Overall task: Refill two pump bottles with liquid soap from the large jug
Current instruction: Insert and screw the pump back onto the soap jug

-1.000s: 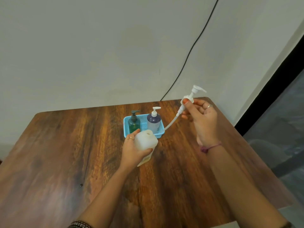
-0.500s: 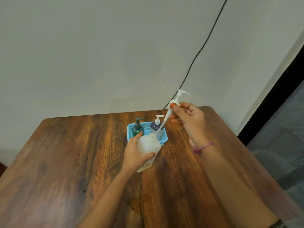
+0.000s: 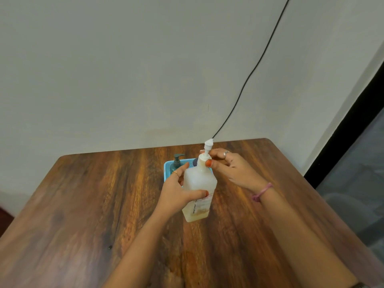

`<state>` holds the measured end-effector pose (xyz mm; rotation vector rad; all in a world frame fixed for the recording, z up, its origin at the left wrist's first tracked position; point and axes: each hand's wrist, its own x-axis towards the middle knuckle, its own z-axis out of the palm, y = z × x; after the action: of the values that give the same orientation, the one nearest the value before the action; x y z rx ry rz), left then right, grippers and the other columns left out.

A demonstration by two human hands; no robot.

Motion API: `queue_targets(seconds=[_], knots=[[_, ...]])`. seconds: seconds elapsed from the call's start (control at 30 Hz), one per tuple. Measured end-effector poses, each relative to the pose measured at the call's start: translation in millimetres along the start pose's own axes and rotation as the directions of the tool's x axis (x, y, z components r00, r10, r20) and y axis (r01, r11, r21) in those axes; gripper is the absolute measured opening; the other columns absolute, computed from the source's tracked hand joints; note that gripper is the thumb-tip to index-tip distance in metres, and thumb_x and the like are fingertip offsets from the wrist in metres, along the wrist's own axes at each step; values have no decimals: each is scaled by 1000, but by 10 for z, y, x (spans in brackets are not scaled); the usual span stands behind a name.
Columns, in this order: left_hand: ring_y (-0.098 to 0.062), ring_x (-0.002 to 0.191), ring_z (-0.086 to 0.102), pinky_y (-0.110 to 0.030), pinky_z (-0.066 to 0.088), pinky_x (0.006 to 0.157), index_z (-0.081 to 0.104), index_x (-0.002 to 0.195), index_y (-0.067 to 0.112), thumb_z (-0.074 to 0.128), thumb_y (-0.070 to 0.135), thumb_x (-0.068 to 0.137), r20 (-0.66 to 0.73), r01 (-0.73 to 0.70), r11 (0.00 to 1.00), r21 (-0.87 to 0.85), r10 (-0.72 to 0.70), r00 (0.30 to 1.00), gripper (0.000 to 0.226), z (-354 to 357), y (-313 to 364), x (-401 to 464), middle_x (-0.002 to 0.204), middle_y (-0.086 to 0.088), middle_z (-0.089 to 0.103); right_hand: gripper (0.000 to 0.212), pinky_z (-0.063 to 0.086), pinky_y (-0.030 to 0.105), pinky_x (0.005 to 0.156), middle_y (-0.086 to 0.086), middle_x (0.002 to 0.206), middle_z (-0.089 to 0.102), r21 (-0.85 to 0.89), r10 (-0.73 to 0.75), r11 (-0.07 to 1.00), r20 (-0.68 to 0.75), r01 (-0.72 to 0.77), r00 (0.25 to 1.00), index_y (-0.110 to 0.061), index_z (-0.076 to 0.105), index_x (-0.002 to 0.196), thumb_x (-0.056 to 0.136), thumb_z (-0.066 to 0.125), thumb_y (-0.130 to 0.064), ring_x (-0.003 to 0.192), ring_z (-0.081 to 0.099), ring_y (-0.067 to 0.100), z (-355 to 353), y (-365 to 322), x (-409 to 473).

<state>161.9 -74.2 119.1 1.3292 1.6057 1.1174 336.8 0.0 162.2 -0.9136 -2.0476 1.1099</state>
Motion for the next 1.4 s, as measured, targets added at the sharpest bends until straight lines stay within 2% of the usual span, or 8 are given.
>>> queue_targets(seconds=[0.1, 0.5, 0.63, 0.73, 0.9, 1.07, 1.27, 1.4], knots=[[-6, 105, 51, -10, 43, 67, 39, 145, 20, 87, 21, 66, -5, -4, 1000, -26, 4, 1000, 93, -25, 62, 12, 123, 11, 50, 36, 48, 26, 97, -5, 125, 57, -59, -8, 998, 39, 10, 999, -13, 59, 127, 94, 55, -27, 115, 55, 11, 15, -20, -9], [-2, 94, 52, -4, 45, 57, 39, 145, 21, 87, 20, 66, -79, -46, 999, 3, 46, 996, 92, -44, 185, -58, 121, 12, 48, 57, 52, 34, 93, -9, 125, 58, -276, 62, 958, -80, -82, 995, -26, 49, 129, 81, 65, -53, 110, 57, 6, 122, -120, -48], [4, 92, 52, 1, 43, 58, 41, 144, 21, 87, 17, 66, -56, -63, 997, -46, 61, 997, 91, -76, 229, -49, 125, 9, 52, 48, 51, 21, 89, -13, 124, 60, 213, 109, 970, 50, -117, 993, -32, 50, 123, 78, 67, -36, 117, 57, 5, 75, -259, -67], [2, 92, 55, 1, 43, 58, 42, 142, 21, 87, 14, 65, -53, -71, 993, -96, 66, 996, 90, -65, 272, -49, 122, 8, 55, 39, 53, 25, 86, -2, 119, 67, 480, 114, 875, -98, -53, 989, -22, 59, 120, 83, 68, -14, 112, 63, 12, 259, -234, -51], [3, 89, 55, -1, 44, 57, 41, 142, 24, 86, 13, 66, -86, -78, 990, -120, 68, 994, 90, -52, 310, -76, 110, 18, 50, 44, 58, 32, 75, 5, 101, 73, 496, 231, 868, -374, -17, 898, -16, 66, 105, 65, 86, -13, 96, 70, 20, 443, -226, 4], [5, 88, 52, 1, 43, 58, 41, 143, 22, 87, 15, 66, -83, -77, 989, -129, 67, 994, 90, -71, 328, -89, 111, 17, 49, 56, 53, 22, 83, 0, 124, 65, 608, 134, 792, -91, -52, 987, -14, 55, 129, 76, 72, -6, 113, 62, 10, 241, -237, -10], [2, 91, 55, 1, 43, 59, 42, 143, 22, 87, 14, 66, -72, -77, 990, -118, 69, 995, 89, -48, 330, -106, 119, 12, 52, 48, 56, 27, 71, 10, 102, 71, 497, 195, 867, -315, -14, 929, -13, 63, 101, 59, 87, -14, 92, 68, 19, 350, -228, 25], [4, 92, 52, 2, 43, 58, 41, 143, 23, 87, 16, 66, -65, -72, 991, -116, 65, 996, 90, -53, 319, -105, 119, 13, 50, 52, 53, 24, 81, 5, 118, 67, 557, 120, 829, -81, -55, 989, -16, 59, 119, 70, 75, -17, 110, 64, 17, 175, -211, -43]])
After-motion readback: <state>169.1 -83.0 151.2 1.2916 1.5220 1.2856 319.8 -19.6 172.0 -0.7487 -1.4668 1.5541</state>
